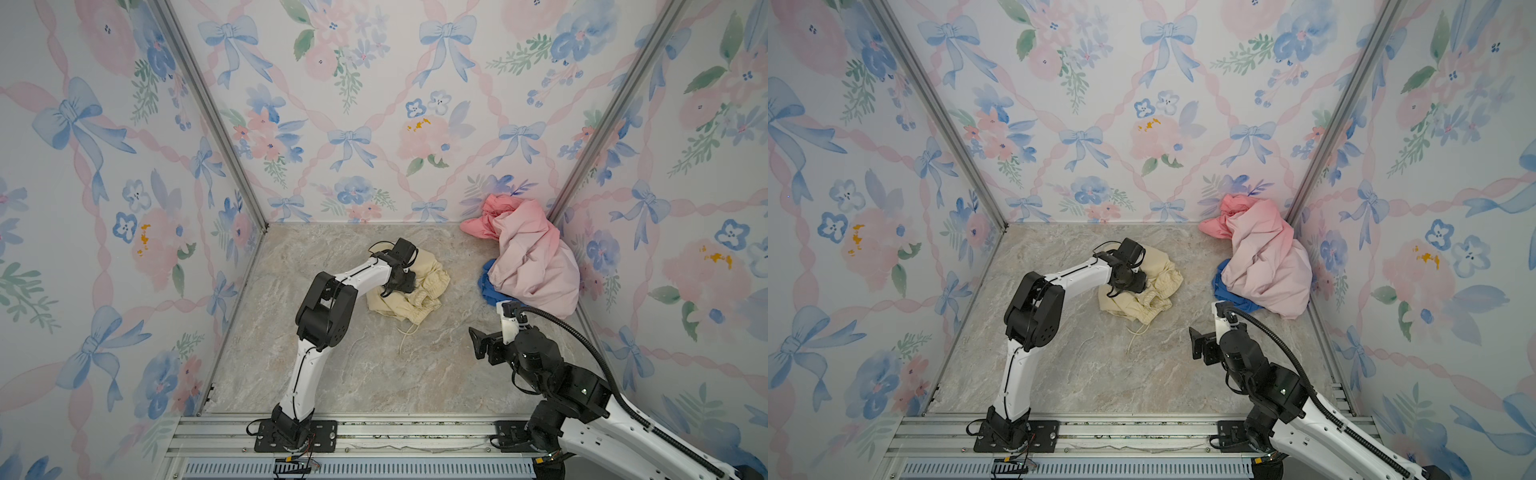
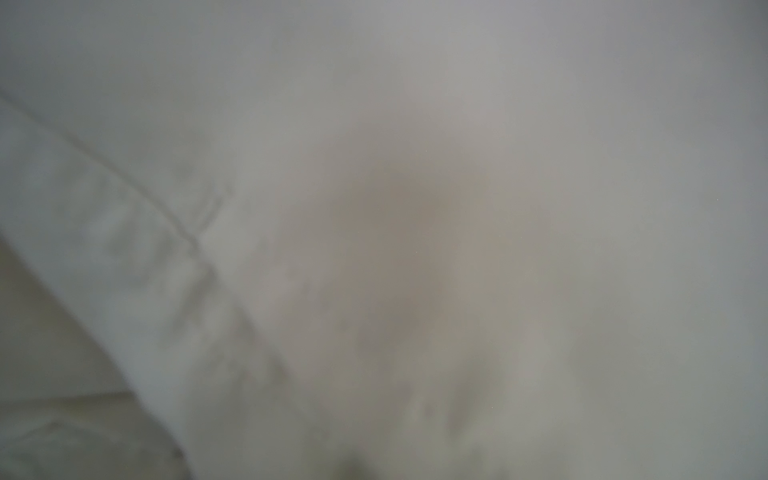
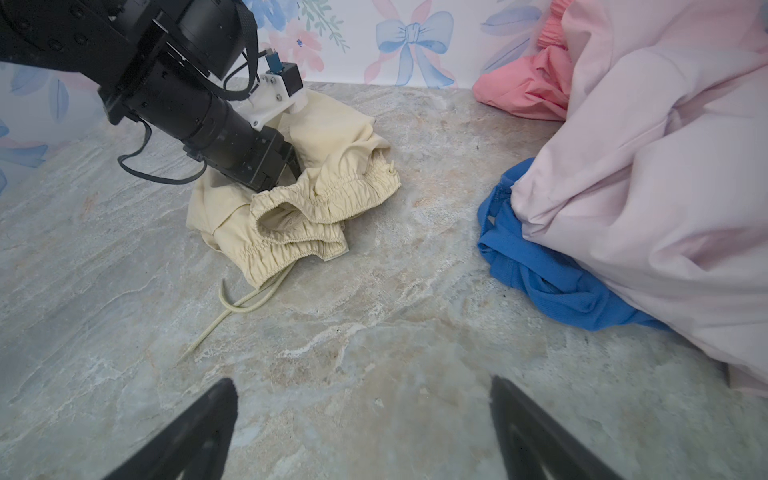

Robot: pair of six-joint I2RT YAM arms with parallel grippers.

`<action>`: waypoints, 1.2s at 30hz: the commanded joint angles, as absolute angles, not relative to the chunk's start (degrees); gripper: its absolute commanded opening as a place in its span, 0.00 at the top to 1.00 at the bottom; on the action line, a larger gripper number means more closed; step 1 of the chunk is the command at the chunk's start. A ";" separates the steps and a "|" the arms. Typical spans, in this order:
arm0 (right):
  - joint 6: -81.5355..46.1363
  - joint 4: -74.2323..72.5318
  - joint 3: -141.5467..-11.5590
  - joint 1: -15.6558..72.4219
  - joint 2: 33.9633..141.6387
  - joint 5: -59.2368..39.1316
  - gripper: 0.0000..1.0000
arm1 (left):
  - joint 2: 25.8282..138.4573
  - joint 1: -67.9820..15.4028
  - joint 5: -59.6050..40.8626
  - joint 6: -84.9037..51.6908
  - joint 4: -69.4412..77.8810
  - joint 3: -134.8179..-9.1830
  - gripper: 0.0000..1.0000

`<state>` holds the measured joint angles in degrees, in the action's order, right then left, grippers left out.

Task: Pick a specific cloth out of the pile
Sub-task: 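Drag the beige pants with the left gripper toward the far corner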

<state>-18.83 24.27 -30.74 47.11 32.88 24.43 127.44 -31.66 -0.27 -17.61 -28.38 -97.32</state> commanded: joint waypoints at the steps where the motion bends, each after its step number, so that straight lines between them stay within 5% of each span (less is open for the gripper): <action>1: -15.36 22.71 -35.12 44.86 35.80 22.89 0.03 | 129.25 -28.96 -1.96 -15.82 -33.69 -95.64 0.91; 2: -14.69 22.48 -36.53 43.69 37.18 21.57 0.03 | 128.01 -28.25 -1.81 -15.12 -33.68 -96.11 1.00; 10: -13.80 17.72 -42.10 34.20 44.34 9.01 0.03 | 114.27 -20.81 5.08 -7.90 -33.65 -104.32 1.00; 20: -14.85 14.61 -41.40 33.22 48.34 5.95 0.03 | 109.10 -19.28 40.37 13.35 -21.45 -106.96 1.00; 31: -15.24 15.47 -40.61 33.09 47.11 6.42 0.03 | 104.04 -17.12 44.54 33.33 24.70 -82.65 1.00; 36: -15.46 15.73 -40.61 33.07 46.90 5.81 0.03 | 105.98 -14.66 42.82 33.40 26.29 -83.59 1.00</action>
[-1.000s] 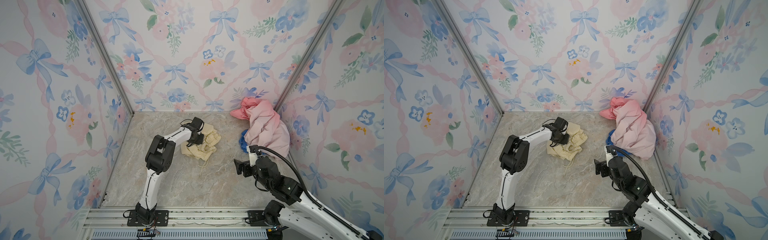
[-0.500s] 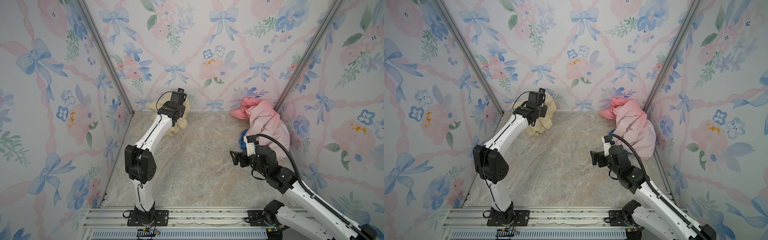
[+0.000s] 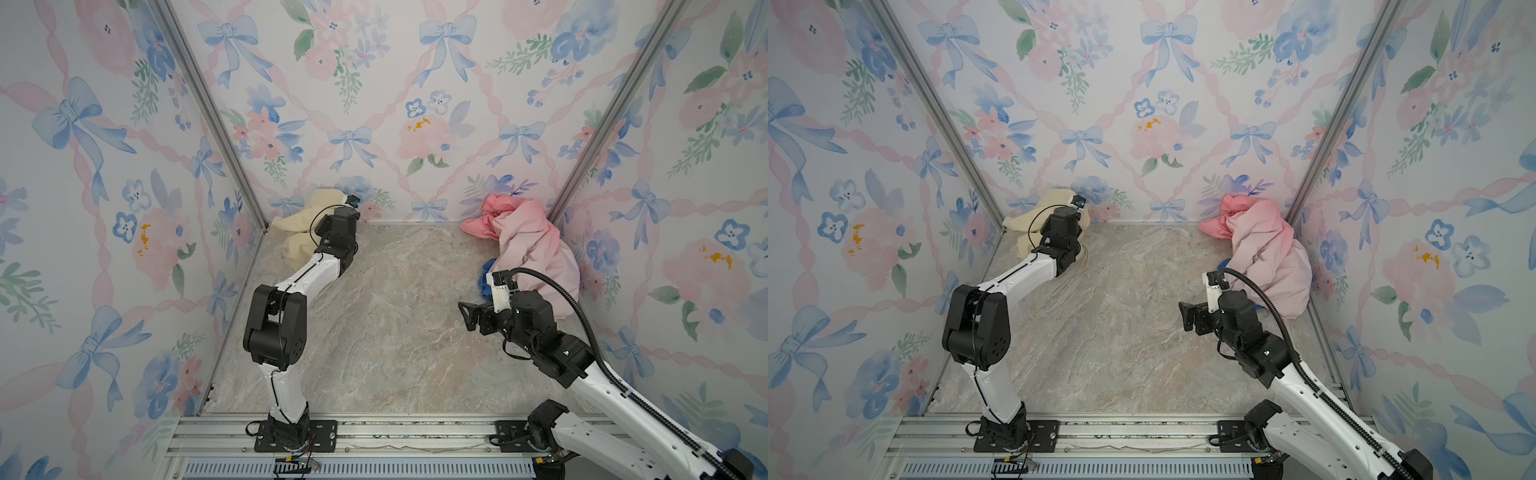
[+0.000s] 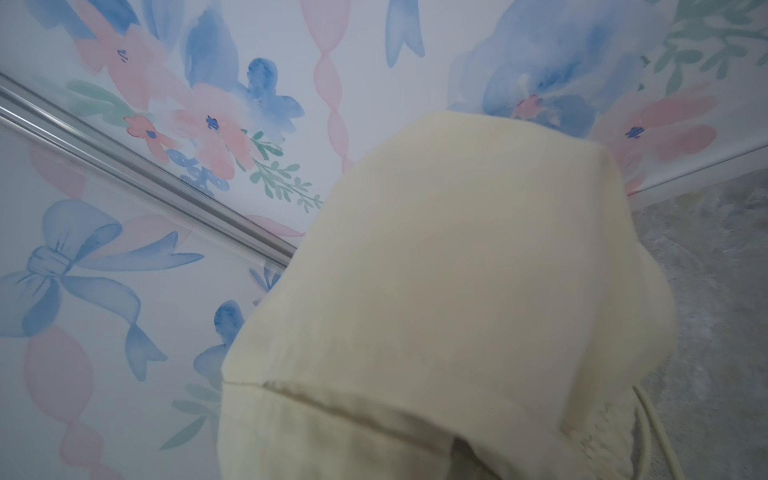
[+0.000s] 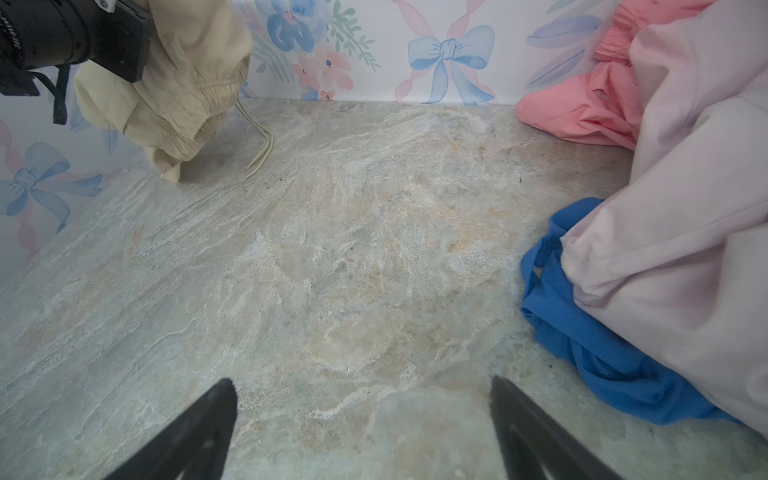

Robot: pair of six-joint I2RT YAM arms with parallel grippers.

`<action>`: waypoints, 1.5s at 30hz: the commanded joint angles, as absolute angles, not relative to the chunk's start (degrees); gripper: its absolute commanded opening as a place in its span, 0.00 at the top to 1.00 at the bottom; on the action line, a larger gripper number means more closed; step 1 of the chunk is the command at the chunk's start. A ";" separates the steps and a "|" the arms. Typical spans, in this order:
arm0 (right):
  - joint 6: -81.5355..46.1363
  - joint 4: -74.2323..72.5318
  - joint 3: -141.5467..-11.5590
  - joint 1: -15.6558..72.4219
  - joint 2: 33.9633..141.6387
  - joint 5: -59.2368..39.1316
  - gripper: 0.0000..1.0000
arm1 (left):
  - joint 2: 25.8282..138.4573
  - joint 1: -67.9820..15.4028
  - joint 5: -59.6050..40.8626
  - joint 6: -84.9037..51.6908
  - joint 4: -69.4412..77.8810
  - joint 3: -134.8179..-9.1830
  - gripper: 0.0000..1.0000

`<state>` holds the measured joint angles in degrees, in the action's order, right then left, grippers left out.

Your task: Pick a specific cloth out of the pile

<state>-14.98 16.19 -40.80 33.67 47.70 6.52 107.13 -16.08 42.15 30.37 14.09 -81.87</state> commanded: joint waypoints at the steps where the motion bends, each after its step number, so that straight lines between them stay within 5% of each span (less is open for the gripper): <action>1: -15.54 15.70 -40.48 33.05 46.84 5.80 0.03 | 105.85 -14.40 41.85 33.40 26.25 -83.37 1.00; 8: -16.69 13.67 -39.42 33.05 47.00 4.93 0.03 | 106.56 -13.27 38.58 37.06 27.60 -80.45 1.00; 19: -16.95 13.33 -40.10 33.13 47.59 4.65 0.03 | 103.88 -14.03 18.71 18.58 23.40 -82.40 1.00; 32: -16.80 8.94 -38.62 33.10 51.97 2.37 0.03 | 102.19 -0.94 23.21 10.76 5.09 -70.02 1.00; 38: -16.96 7.05 -40.50 33.21 56.10 0.00 0.03 | 107.69 -1.23 32.49 18.13 2.02 -72.02 1.00; 45: -17.22 7.27 -40.00 33.59 56.38 0.35 0.03 | 111.68 -3.45 26.52 14.99 -2.24 -75.41 1.00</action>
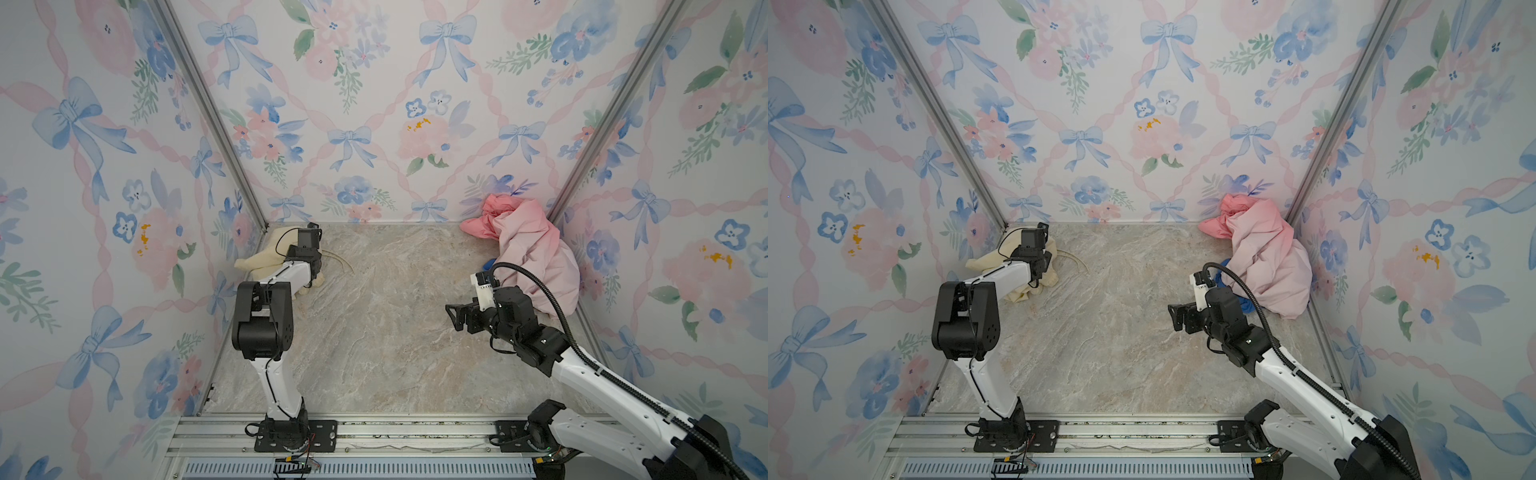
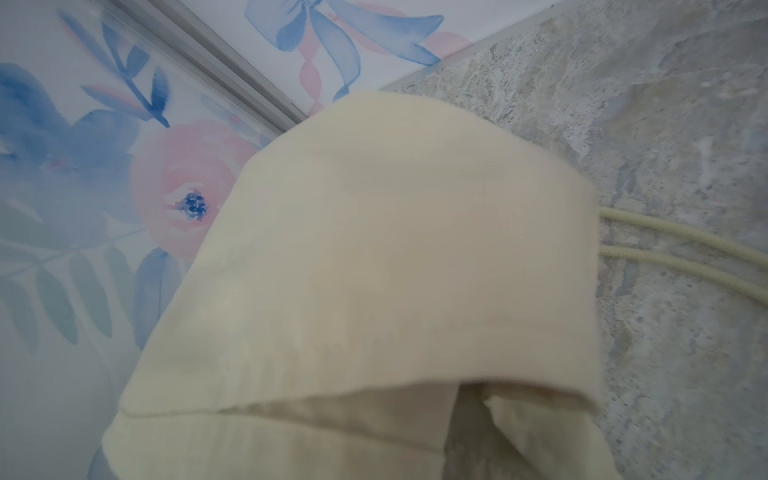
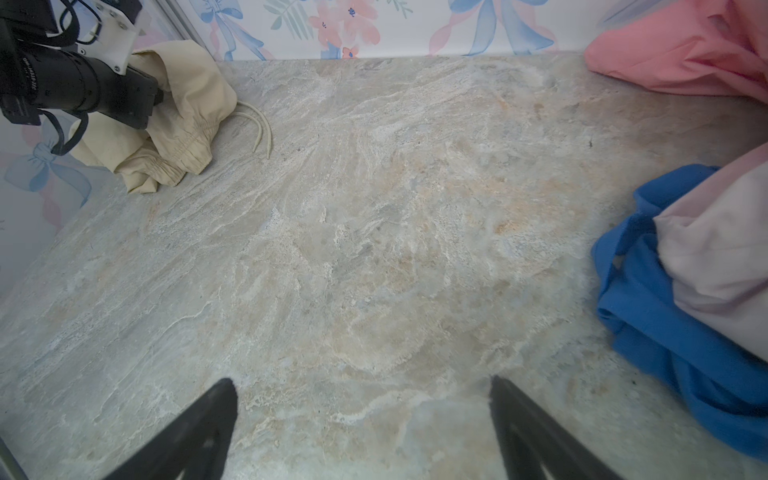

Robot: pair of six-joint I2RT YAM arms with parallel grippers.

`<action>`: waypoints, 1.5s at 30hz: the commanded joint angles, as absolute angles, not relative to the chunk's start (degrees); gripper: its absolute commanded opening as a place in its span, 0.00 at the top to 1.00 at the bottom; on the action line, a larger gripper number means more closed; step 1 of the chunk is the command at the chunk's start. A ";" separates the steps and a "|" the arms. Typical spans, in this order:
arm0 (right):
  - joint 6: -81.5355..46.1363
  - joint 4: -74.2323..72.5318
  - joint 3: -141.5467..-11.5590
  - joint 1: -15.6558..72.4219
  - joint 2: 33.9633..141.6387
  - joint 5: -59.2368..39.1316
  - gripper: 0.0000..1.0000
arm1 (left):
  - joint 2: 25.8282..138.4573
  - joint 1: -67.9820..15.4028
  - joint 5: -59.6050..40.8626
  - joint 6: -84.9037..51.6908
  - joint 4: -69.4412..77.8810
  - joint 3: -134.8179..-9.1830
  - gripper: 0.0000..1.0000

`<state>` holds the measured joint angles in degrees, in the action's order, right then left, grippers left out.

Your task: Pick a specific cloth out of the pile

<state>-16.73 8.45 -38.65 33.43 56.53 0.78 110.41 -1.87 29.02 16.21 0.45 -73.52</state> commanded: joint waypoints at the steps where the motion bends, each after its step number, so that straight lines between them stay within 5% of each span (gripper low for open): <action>1: -17.16 7.45 -39.99 33.52 56.42 0.65 0.03 | 111.66 -4.40 25.75 14.96 -2.27 -75.92 1.00; 12: -17.29 7.59 -41.40 33.84 57.07 0.29 0.03 | 122.25 -7.28 25.28 17.24 -11.77 -85.24 1.00; 20: -17.36 8.92 -40.35 33.75 55.17 1.39 0.03 | 119.97 -7.12 17.29 14.82 -11.76 -86.69 1.00; 22: -17.56 8.71 -40.04 33.75 54.82 1.58 0.03 | 118.42 -7.20 15.45 13.84 -11.77 -87.16 0.90; 26: -17.72 8.46 -39.90 33.75 54.94 1.58 0.03 | 114.25 -7.47 14.56 12.18 -11.70 -86.93 0.38; 31: -18.10 7.43 -39.48 33.84 55.44 1.22 0.03 | 106.64 -6.40 14.77 7.62 -11.49 -84.62 0.02; 36: -18.48 5.59 -38.61 33.84 56.19 0.74 0.03 | 104.18 -2.47 17.02 1.72 -11.72 -80.49 0.02; 45: -18.03 4.92 -37.95 33.84 56.40 0.15 0.03 | 111.58 5.57 -1.08 -15.73 -10.20 -79.53 0.02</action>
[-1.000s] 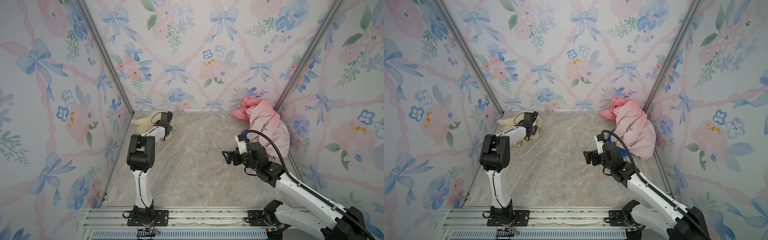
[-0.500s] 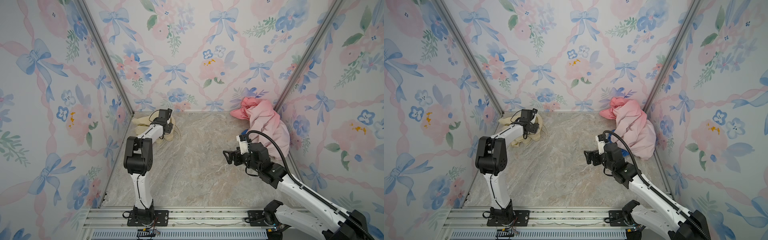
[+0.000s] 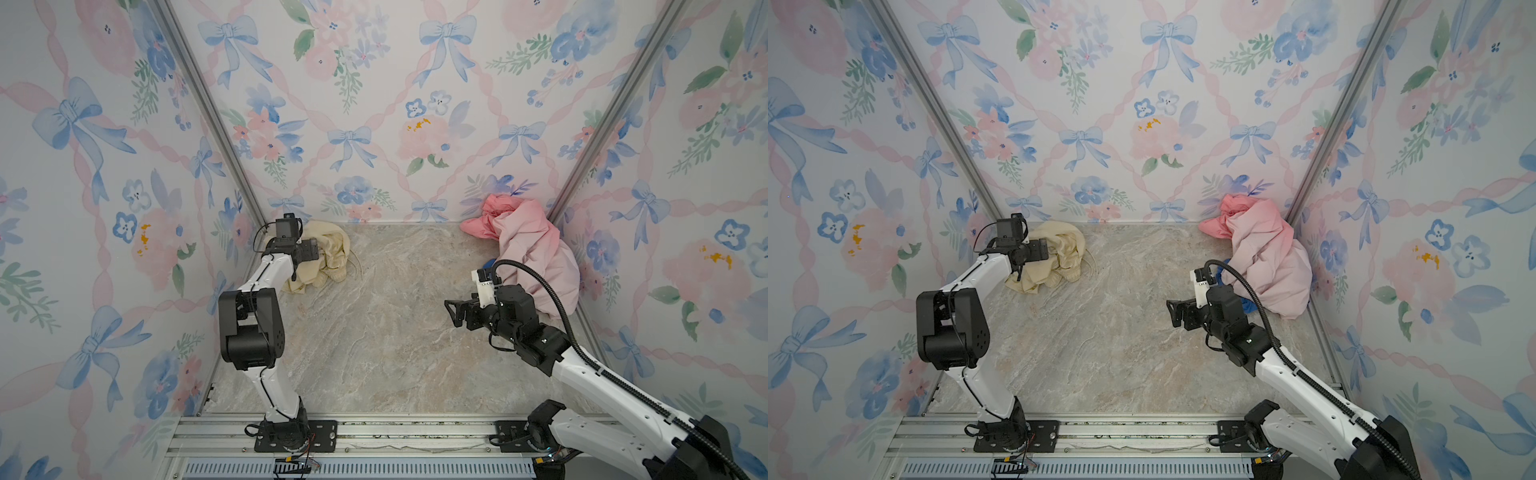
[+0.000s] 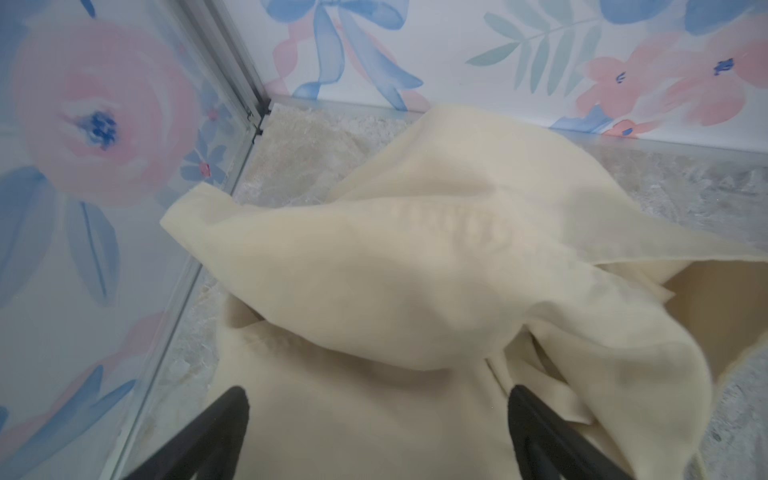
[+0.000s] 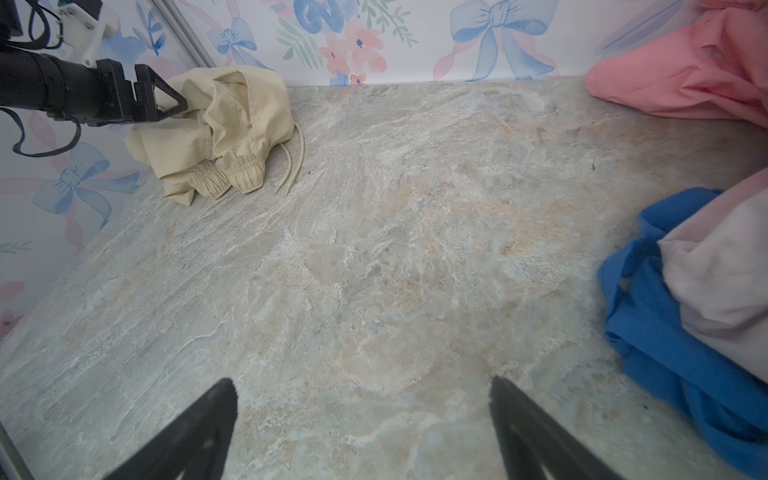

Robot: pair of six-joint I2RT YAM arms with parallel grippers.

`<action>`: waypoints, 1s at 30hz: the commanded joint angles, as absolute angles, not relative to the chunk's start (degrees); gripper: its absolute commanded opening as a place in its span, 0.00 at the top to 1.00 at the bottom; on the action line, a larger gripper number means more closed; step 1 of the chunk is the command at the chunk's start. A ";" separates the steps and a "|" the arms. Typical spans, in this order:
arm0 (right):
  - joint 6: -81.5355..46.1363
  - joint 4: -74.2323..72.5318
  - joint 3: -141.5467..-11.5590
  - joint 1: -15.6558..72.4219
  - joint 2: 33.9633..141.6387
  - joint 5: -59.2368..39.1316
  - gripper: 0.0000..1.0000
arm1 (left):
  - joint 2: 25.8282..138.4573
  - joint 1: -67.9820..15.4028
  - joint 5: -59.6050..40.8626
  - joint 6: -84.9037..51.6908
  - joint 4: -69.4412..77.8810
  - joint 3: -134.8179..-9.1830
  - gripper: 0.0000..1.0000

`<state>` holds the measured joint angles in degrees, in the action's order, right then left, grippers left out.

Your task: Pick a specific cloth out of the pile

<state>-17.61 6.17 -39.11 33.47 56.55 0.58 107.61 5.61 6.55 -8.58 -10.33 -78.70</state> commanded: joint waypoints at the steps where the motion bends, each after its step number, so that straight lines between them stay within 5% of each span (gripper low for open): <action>1: -18.10 4.84 -37.80 33.77 56.38 0.23 0.03 | 113.73 5.75 -2.34 -16.64 -10.32 -80.62 0.02; 11: -18.03 6.80 -38.51 33.84 54.97 0.50 0.03 | 124.46 6.46 -3.55 -21.53 -14.39 -83.33 0.04; 15: -17.90 7.64 -38.48 33.79 54.75 0.88 0.03 | 125.60 7.32 -6.36 -21.80 -14.35 -83.42 0.22; 22: -18.79 7.84 -37.79 33.88 53.37 0.98 0.03 | 128.79 7.83 -15.72 -21.89 -14.26 -87.13 0.75; 24: -18.79 8.69 -37.75 33.97 52.55 1.36 0.03 | 128.56 7.82 -13.95 -21.43 -14.29 -87.45 0.98; 30: -18.94 10.94 -36.85 34.00 49.57 3.35 0.03 | 129.03 7.82 -12.64 -19.53 -14.30 -89.46 1.00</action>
